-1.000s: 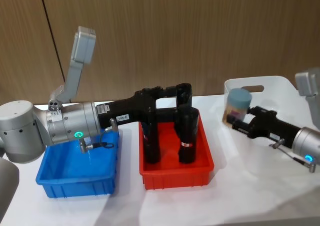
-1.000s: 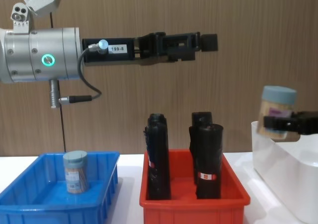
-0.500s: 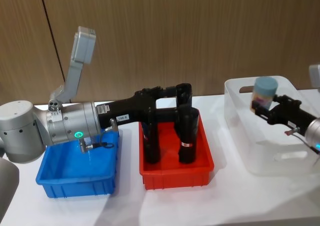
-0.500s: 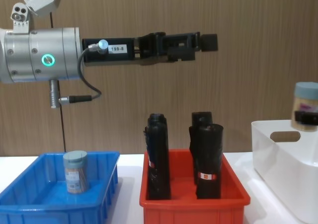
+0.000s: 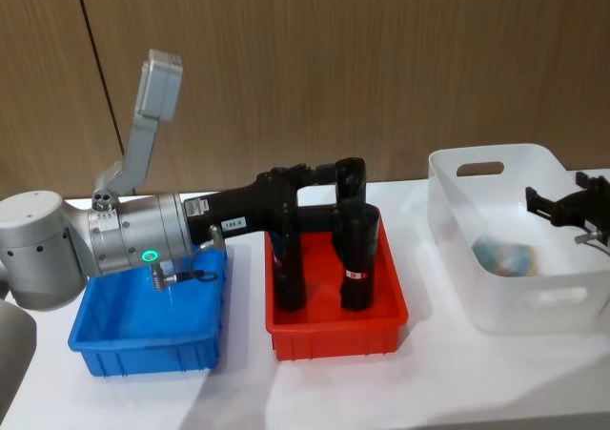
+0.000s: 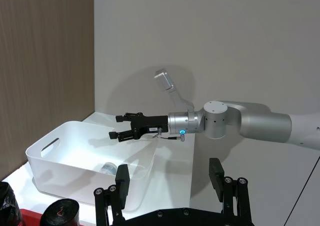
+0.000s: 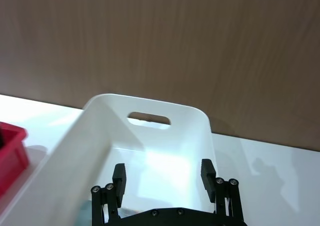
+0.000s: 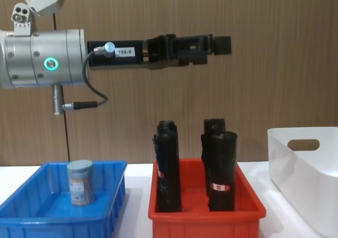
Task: Pick the cotton swabs from the blue box and place them into the white box.
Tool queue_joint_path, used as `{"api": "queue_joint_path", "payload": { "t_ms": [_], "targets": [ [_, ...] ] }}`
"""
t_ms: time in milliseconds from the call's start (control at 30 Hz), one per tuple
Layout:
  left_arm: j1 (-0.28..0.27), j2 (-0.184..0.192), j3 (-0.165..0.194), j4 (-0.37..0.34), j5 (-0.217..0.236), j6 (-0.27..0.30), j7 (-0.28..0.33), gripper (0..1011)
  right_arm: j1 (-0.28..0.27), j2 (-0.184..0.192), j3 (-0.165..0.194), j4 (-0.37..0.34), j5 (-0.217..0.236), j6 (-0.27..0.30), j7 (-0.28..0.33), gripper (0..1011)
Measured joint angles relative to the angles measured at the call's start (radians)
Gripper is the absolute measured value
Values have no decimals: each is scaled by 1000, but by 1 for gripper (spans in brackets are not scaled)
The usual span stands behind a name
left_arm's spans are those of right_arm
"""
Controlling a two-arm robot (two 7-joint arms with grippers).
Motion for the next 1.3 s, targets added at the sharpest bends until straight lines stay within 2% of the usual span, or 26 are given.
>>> {"api": "queue_joint_path", "payload": {
  "t_ms": [167, 600, 1300],
  "targets": [
    [0, 0, 0, 0, 0, 0, 0, 1004, 30, -9, 5, 63, -23, -2, -16, 1002],
    [0, 0, 0, 0, 0, 0, 0, 1004, 50, -14, 20, 112, -37, -26, -29, 1002],
    [5, 1, 1, -4, 3, -2, 9, 1004, 51, -16, 26, 121, -42, -34, -35, 1002]
  ]
}}
